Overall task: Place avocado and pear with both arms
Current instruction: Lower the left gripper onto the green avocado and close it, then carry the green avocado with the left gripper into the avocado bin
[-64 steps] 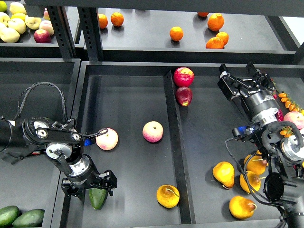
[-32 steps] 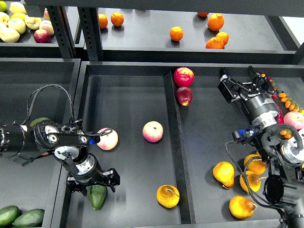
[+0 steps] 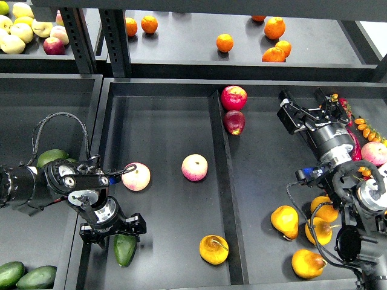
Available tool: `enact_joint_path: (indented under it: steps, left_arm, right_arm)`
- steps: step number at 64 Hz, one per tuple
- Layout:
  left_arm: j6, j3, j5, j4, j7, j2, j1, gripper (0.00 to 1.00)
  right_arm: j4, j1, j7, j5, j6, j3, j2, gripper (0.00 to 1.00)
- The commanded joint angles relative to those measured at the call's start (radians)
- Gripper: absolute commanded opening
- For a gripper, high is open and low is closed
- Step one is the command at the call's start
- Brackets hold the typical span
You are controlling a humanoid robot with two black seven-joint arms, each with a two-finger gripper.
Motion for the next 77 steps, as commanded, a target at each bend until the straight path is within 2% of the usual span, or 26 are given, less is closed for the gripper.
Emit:
enact_joint_path:
  steps: [1, 6, 13, 23, 35, 37, 42, 45, 53, 77]
  left_arm:
    - [0.000, 0.000, 0.000, 0.011, 0.000, -0.011, 0.009, 0.99]
    - [0.000, 0.001, 0.000, 0.018, 0.000, -0.017, 0.009, 0.98]
    - [0.000, 0.000, 0.000, 0.020, 0.000, -0.020, 0.008, 0.93]
    - [0.000, -0.012, 0.000, 0.020, 0.000, -0.020, 0.005, 0.75]
    - [0.000, -0.014, -0.003, 0.020, 0.000, -0.016, -0.004, 0.61]
    - [0.000, -0.015, -0.002, 0.020, 0.000, -0.014, -0.004, 0.54]
    - [0.000, -0.020, -0.002, 0.020, 0.000, -0.013, -0.006, 0.47]
    - [0.000, -0.025, -0.003, 0.018, 0.000, -0.011, -0.009, 0.39]
    - [0.000, -0.041, -0.008, 0.017, 0.000, -0.002, -0.026, 0.30]
    - [0.000, -0.110, -0.035, 0.002, 0.000, 0.084, -0.168, 0.30]
  right_arm:
    - [-0.002, -0.002, 0.000, 0.000, 0.001, 0.000, 0.000, 1.00]
    - [-0.002, -0.002, 0.000, 0.000, 0.001, 0.000, 0.000, 1.00]
    - [-0.002, -0.002, 0.000, 0.000, 0.001, 0.000, 0.000, 1.00]
    - [-0.002, -0.002, 0.000, 0.000, 0.001, 0.000, 0.000, 1.00]
    - [-0.002, -0.007, 0.000, 0.000, 0.006, 0.000, 0.000, 1.00]
    - [-0.002, -0.015, 0.000, 0.000, 0.009, 0.000, 0.000, 1.00]
    - [-0.002, -0.019, 0.000, 0.000, 0.020, 0.000, 0.000, 1.00]
    - [-0.002, -0.021, 0.000, 0.000, 0.024, 0.000, 0.000, 1.00]
    - [-0.002, -0.024, 0.000, 0.000, 0.024, -0.002, 0.000, 1.00]
    - [0.002, -0.022, 0.000, 0.000, 0.024, -0.015, 0.000, 1.00]
